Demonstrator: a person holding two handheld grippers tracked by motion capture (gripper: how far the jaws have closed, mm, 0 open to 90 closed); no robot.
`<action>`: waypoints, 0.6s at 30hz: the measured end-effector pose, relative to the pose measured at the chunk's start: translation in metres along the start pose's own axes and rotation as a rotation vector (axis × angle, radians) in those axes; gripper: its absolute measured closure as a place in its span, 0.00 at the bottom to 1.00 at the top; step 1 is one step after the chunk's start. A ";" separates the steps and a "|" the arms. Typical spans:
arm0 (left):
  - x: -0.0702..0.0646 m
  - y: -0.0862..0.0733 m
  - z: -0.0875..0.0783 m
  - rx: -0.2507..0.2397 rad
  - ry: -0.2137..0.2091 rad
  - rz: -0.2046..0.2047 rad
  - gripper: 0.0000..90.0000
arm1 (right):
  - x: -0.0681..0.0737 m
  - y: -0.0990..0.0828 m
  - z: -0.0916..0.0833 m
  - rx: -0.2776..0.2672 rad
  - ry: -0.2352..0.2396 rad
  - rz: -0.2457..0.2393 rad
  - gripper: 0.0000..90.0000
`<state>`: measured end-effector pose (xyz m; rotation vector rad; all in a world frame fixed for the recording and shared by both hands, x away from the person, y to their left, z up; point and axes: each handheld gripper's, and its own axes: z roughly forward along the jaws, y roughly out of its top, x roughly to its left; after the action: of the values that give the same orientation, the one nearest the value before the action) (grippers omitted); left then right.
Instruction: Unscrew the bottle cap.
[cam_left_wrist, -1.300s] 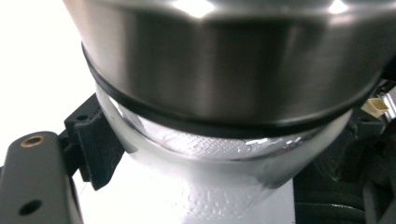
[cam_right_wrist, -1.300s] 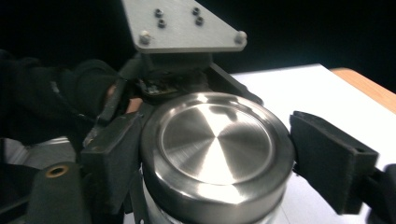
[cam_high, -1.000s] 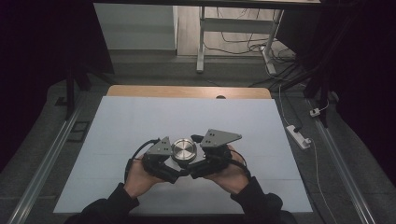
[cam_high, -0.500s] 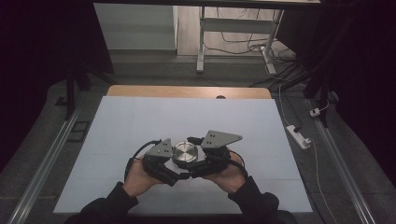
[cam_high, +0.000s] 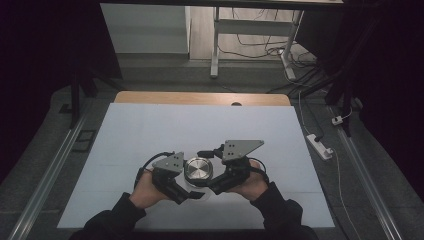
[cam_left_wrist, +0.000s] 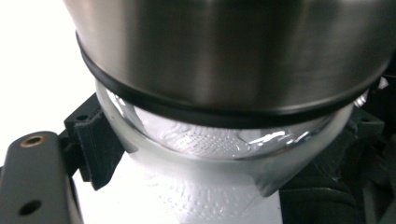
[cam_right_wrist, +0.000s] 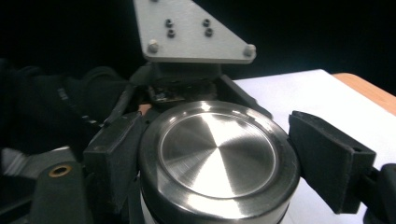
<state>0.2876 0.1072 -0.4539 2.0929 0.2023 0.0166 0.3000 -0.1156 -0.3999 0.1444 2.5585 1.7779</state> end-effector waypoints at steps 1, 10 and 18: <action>-0.002 0.000 0.001 0.008 -0.023 0.021 0.17 | -0.001 -0.001 -0.001 -0.002 0.028 -0.004 0.22; 0.002 -0.002 0.007 0.050 0.163 -0.085 0.17 | -0.008 0.005 -0.012 0.023 -0.139 0.104 0.15; 0.001 0.000 0.005 0.031 0.236 -0.136 0.17 | 0.010 0.005 0.009 0.053 -0.309 0.158 0.14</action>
<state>0.2887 0.1032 -0.4569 2.1014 0.4894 0.1797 0.2909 -0.1041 -0.3978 0.5884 2.4279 1.5849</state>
